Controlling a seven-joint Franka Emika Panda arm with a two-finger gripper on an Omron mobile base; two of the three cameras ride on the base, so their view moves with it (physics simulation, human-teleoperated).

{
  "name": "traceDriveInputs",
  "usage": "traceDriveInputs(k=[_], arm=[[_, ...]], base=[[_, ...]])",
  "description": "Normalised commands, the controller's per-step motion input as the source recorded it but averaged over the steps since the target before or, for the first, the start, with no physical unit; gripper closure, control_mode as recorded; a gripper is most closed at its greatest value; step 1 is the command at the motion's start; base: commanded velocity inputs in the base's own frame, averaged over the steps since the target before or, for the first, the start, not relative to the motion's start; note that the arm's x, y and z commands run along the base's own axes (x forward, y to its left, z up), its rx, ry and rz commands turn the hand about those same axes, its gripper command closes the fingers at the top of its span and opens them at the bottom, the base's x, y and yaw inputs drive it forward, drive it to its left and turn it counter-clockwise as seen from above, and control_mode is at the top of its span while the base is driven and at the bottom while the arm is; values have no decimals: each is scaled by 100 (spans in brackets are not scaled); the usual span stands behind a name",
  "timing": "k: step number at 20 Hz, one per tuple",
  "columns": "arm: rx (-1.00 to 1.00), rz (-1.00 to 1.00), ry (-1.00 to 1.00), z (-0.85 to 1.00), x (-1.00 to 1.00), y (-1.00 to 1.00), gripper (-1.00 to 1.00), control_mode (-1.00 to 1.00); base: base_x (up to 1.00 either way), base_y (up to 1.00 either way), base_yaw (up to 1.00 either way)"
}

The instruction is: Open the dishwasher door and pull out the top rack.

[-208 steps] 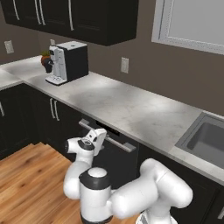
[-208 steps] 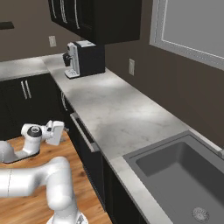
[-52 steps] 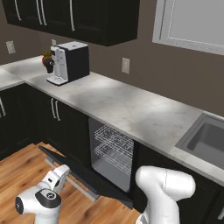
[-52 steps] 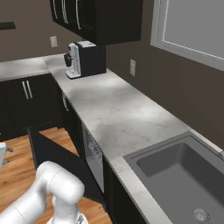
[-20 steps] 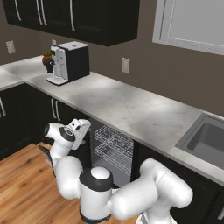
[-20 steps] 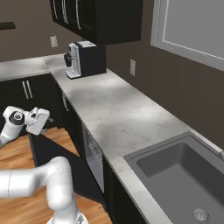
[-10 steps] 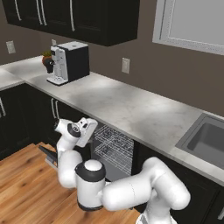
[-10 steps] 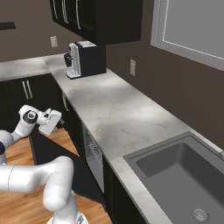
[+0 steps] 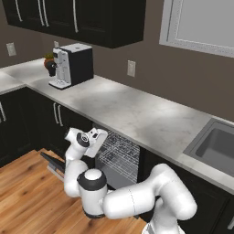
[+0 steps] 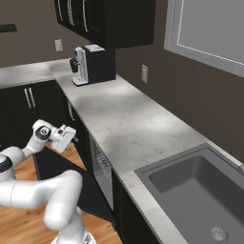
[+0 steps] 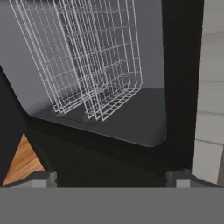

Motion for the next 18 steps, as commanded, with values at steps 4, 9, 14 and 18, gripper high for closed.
traceDriveInputs(k=[4,9,14,18], arm=[[0,-4,2,-51,16,-35,-100,-100],[0,-3,1,-50,17,-33,-100,-100],[0,-1,0,-49,3,-29,-100,-100],[0,0,0,-47,0,-19,-100,-100]], base=[[0,0,0],[0,0,0],[0,0,0],[0,0,0]])
